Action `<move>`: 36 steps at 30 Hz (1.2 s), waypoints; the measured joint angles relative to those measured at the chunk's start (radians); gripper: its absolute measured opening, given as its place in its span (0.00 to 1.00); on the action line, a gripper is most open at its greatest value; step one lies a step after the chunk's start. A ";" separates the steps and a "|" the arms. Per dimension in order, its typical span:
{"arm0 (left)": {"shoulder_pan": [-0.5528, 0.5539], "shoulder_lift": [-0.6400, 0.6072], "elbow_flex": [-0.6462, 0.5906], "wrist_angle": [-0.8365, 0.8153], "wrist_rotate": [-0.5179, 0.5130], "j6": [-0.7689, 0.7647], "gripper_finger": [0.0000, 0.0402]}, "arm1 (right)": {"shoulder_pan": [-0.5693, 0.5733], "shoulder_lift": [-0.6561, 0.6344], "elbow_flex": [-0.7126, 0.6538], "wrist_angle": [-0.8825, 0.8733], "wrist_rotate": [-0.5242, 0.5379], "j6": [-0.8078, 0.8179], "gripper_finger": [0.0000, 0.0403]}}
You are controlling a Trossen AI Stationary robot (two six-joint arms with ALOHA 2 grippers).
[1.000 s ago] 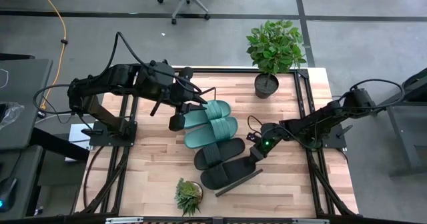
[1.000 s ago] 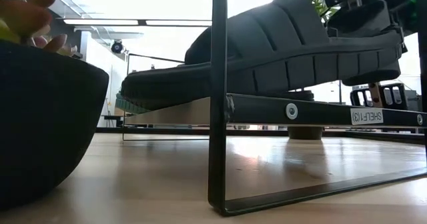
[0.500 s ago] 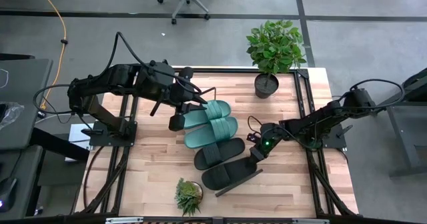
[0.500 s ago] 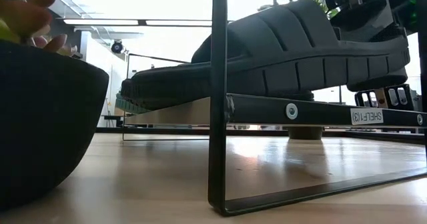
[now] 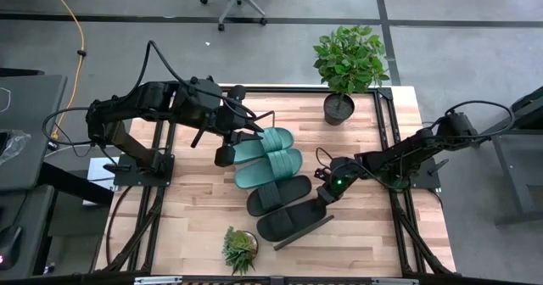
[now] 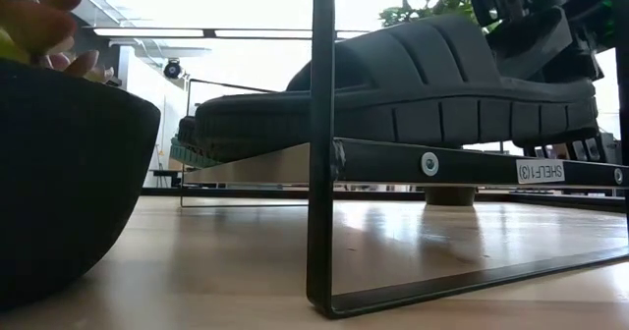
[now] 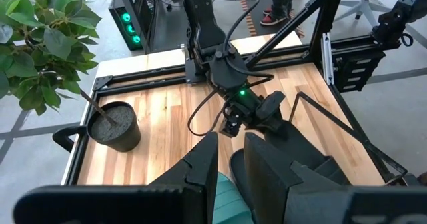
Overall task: Pick and place slides into the shelf
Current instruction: Put the black slide on the shelf
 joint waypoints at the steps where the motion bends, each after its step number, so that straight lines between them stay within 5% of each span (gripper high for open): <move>1: 0.000 0.000 0.000 0.000 0.000 0.000 0.16 | 0.000 0.000 0.000 -0.005 0.006 -0.004 0.42; 25: 0.000 0.000 0.000 0.000 0.000 0.000 0.16 | 0.000 -0.003 0.000 -0.090 0.017 -0.015 0.42; 36: 0.000 0.000 0.000 -0.007 0.000 0.000 0.16 | -0.054 -0.163 0.000 -0.321 0.034 -0.108 0.42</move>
